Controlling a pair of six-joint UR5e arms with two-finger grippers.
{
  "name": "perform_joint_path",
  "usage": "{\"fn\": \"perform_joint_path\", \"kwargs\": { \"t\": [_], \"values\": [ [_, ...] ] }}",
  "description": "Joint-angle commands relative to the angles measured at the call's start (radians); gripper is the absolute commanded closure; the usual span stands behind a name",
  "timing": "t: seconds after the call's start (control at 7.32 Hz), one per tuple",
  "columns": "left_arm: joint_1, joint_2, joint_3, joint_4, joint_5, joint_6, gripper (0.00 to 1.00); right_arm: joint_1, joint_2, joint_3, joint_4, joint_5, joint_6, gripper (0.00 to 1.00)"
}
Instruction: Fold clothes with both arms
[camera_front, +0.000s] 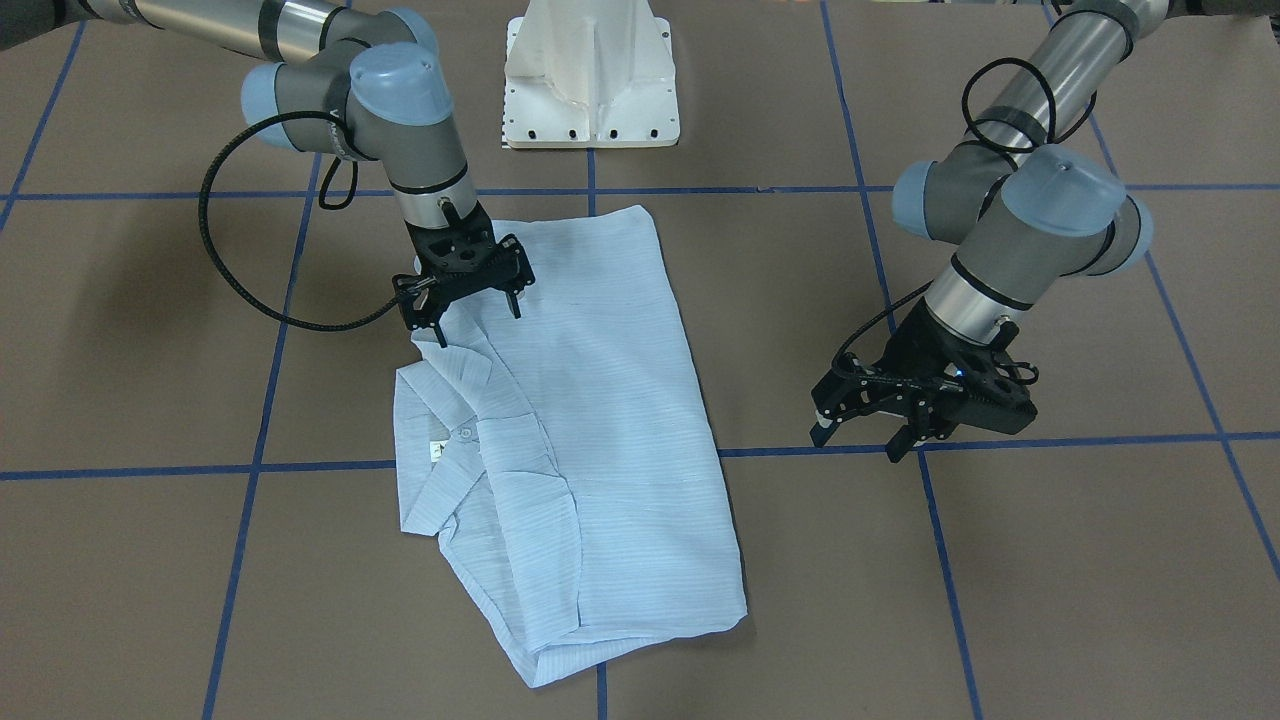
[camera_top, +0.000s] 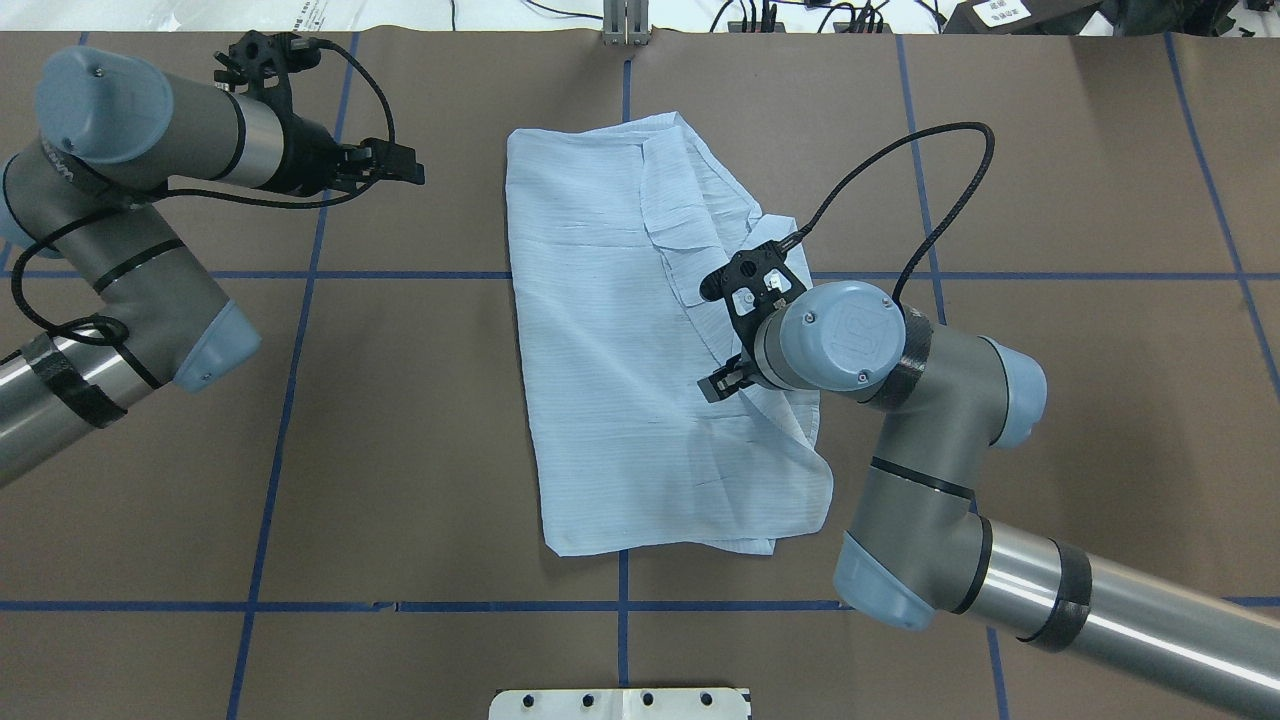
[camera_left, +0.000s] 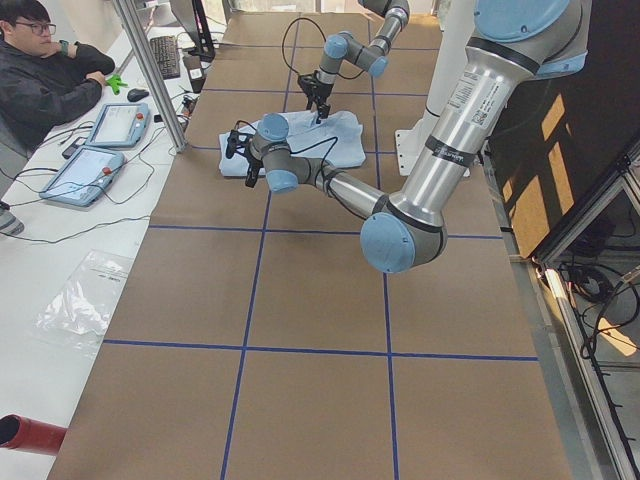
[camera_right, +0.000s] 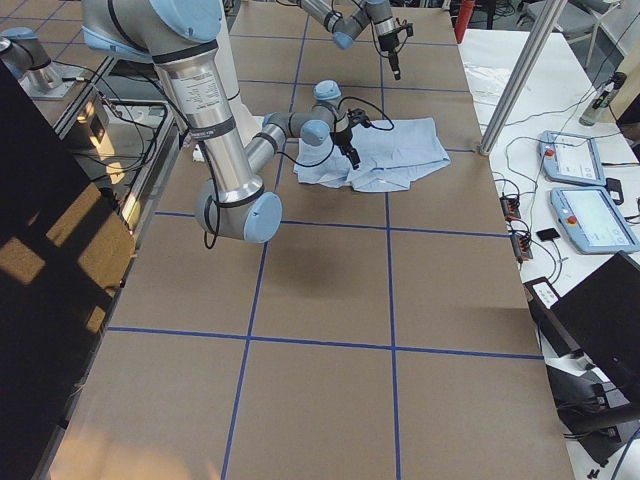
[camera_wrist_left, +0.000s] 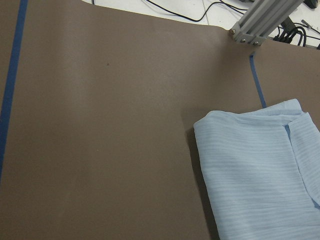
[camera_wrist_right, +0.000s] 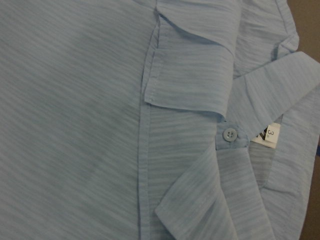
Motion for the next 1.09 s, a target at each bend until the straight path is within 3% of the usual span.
{"fn": "perform_joint_path", "kwargs": {
  "t": [0.0, 0.96],
  "values": [
    [0.000, 0.001, 0.007, -0.003, 0.000, 0.000, 0.00, -0.011, -0.017, -0.009, -0.001, 0.006, -0.034, 0.00],
    [0.001, -0.004, 0.006, -0.004, 0.000, 0.000, 0.00, -0.024, -0.040, -0.035, -0.004, 0.016, -0.035, 0.00]
  ]
}}
